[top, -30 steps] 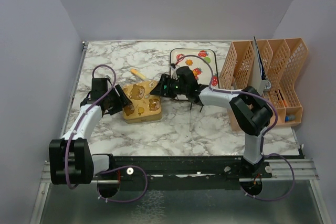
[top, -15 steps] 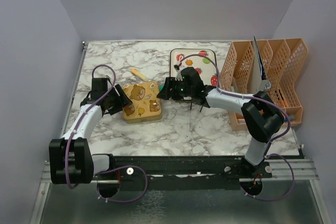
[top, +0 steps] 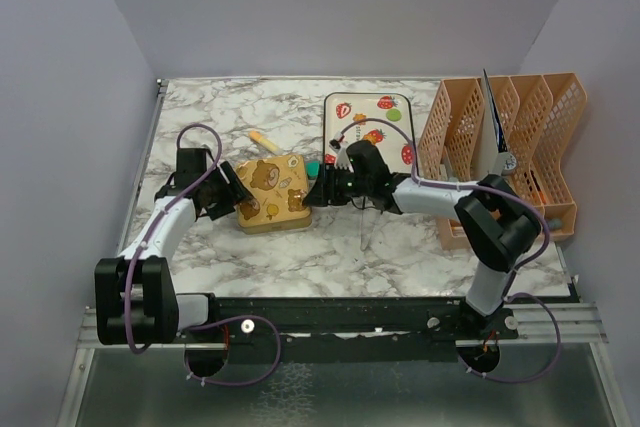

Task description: Pack the cookies

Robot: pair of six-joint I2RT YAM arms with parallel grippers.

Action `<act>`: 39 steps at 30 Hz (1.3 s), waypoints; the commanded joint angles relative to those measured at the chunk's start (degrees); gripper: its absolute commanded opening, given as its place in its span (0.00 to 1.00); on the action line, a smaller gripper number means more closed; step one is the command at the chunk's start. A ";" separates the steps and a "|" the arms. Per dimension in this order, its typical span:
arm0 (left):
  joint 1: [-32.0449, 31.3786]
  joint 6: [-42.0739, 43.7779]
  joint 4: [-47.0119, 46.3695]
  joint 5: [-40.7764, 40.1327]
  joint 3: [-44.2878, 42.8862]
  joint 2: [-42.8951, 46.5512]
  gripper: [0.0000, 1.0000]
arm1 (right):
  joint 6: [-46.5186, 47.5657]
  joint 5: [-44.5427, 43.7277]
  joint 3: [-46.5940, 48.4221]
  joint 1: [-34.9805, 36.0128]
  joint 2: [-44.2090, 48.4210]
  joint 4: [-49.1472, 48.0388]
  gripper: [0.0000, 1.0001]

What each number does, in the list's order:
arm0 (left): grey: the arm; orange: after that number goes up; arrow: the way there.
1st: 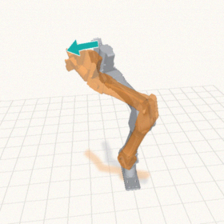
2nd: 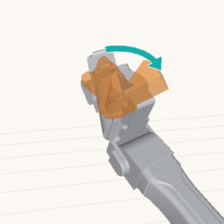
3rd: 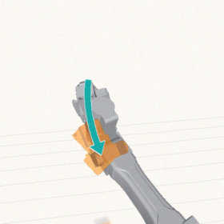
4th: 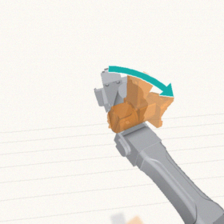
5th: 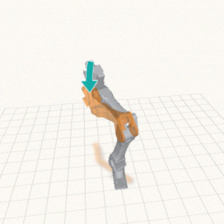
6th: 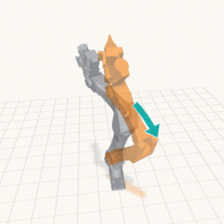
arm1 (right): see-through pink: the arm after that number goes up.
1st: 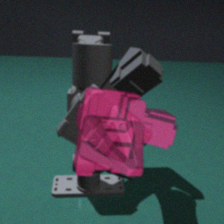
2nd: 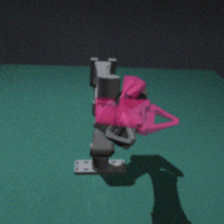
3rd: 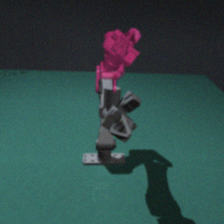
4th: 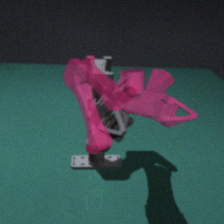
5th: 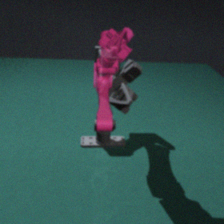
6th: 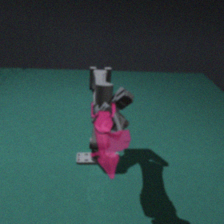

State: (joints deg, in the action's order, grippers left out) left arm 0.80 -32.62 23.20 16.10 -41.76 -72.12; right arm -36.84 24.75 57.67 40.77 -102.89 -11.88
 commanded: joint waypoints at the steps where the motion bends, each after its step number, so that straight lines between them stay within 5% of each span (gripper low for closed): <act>1: 0.17 -0.69 -0.13 0.48 -1.12 -0.54 0.67 | -0.79 1.44 -0.84 0.10 -3.15 -2.37 0.48; 16: 0.17 0.16 0.00 -1.14 -4.30 -4.23 0.67 | -2.45 2.56 -1.60 -1.88 -6.16 -4.52 0.36; 24: 0.26 1.32 0.76 -4.25 -10.32 -7.98 0.67 | 0.53 -0.91 5.85 -2.50 -4.82 0.47 0.50; 39: 0.87 2.38 1.35 -5.33 -18.39 -18.42 0.63 | 3.66 -5.97 22.16 -4.45 -13.90 5.17 0.50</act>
State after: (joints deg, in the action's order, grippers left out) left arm 1.13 -31.24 23.75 12.36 -57.28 -88.12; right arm -34.87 21.71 76.18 36.53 -112.90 -10.02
